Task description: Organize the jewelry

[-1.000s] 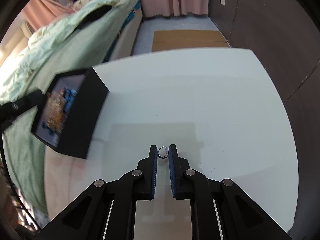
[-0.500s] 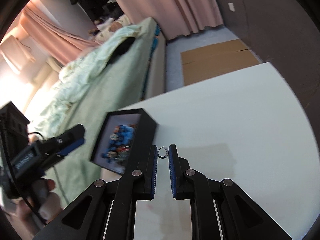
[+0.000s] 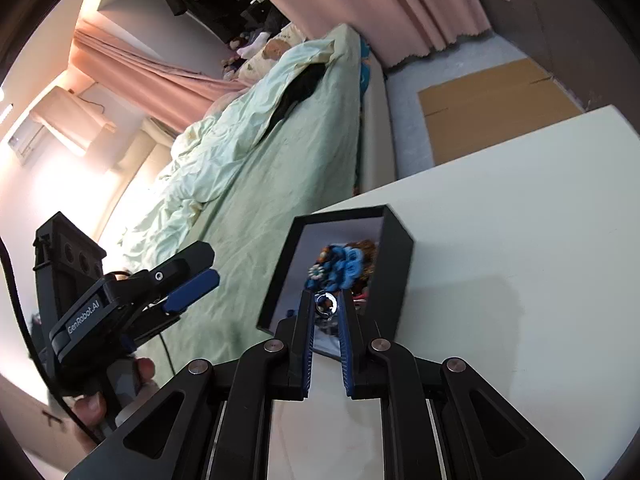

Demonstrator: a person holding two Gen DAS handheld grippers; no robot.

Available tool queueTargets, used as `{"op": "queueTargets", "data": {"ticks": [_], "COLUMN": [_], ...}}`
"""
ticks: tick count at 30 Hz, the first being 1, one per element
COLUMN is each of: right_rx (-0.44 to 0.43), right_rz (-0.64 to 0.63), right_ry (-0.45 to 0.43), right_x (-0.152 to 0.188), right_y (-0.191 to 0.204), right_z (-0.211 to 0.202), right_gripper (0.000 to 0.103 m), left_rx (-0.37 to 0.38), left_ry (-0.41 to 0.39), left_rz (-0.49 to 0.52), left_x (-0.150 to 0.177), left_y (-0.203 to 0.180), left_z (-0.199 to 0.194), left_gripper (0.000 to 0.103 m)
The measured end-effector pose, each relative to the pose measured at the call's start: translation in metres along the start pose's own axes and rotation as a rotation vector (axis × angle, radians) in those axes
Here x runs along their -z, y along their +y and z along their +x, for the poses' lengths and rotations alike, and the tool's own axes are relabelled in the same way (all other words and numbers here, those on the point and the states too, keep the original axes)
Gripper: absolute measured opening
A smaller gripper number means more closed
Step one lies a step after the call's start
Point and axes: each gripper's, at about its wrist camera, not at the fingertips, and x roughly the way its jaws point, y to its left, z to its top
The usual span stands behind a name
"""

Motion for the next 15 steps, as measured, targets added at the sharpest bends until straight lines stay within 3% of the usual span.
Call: {"op": "queueTargets", "data": {"ticks": [1,3,5,15], "right_rx": [0.002,-0.011,-0.006,0.061], "right_rz": [0.004,0.018,0.016,0.010], "right_ry": [0.014,0.024,0.010,-0.040], "right_x": [0.000,0.000,0.001,0.004], "right_y": [0.000,-0.001,-0.001,-0.009], "right_z": [0.004,0.006,0.005,-0.023], "right_gripper": [0.014,0.033,0.041,0.041], "left_rx": [0.002,0.007,0.009,-0.003], "left_ry": [0.001,0.001,-0.001,-0.013], "left_rz": [-0.003,-0.006,-0.009,0.015], "left_x": [0.000,-0.001,-0.002,0.002], "left_y": [0.001,0.003,0.003,-0.001], "left_z": [0.000,-0.001,-0.002,-0.006], "left_gripper": [0.068,0.068,0.068,0.068]}}
